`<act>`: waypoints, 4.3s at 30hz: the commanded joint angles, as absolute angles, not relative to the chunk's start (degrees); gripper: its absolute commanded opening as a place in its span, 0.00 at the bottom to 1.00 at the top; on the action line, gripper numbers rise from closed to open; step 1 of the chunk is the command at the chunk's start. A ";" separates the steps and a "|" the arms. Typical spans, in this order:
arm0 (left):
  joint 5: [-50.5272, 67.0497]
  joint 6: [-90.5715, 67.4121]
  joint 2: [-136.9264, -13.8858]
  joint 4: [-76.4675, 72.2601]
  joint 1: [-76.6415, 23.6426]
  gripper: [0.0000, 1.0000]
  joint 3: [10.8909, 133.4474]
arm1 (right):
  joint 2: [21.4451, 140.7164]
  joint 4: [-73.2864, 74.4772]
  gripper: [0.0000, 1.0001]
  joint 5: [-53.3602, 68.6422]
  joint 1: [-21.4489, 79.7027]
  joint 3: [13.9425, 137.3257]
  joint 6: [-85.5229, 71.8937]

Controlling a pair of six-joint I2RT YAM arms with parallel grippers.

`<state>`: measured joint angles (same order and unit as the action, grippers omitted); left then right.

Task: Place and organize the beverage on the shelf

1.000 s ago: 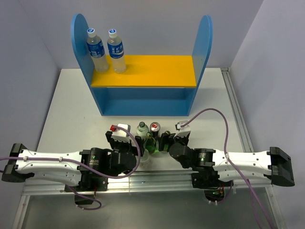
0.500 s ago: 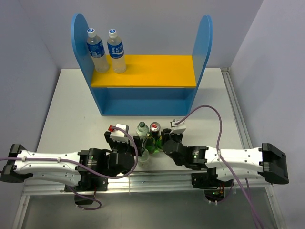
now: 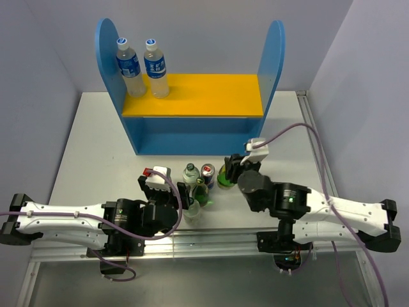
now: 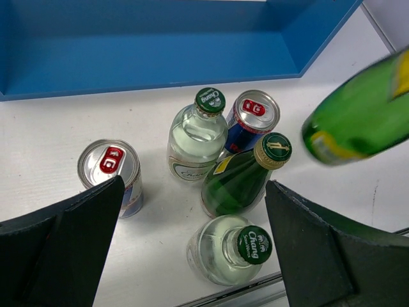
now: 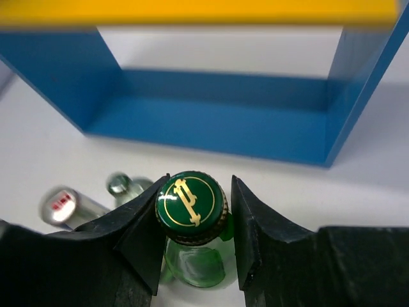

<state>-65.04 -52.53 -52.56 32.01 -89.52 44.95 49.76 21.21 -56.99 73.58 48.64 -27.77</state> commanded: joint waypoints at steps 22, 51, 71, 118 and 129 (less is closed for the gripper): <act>-66.97 -51.77 -44.74 33.66 -89.74 0.99 45.35 | 76.80 7.03 0.00 -41.40 44.94 100.36 5.01; -67.06 -55.11 -42.98 39.29 -89.82 0.99 46.67 | 85.70 -4.66 0.85 -41.04 33.66 90.09 0.18; -68.20 -55.90 -43.86 40.78 -89.82 0.99 48.60 | 67.86 3.51 1.00 -32.09 34.36 75.95 -9.48; -68.91 -53.97 -41.40 37.88 -89.74 0.99 46.05 | 70.66 -11.78 0.60 -50.63 77.52 37.62 -25.05; -68.99 -54.05 -41.84 38.32 -89.74 0.99 46.58 | 73.39 -11.51 0.06 -48.43 76.03 39.46 -22.77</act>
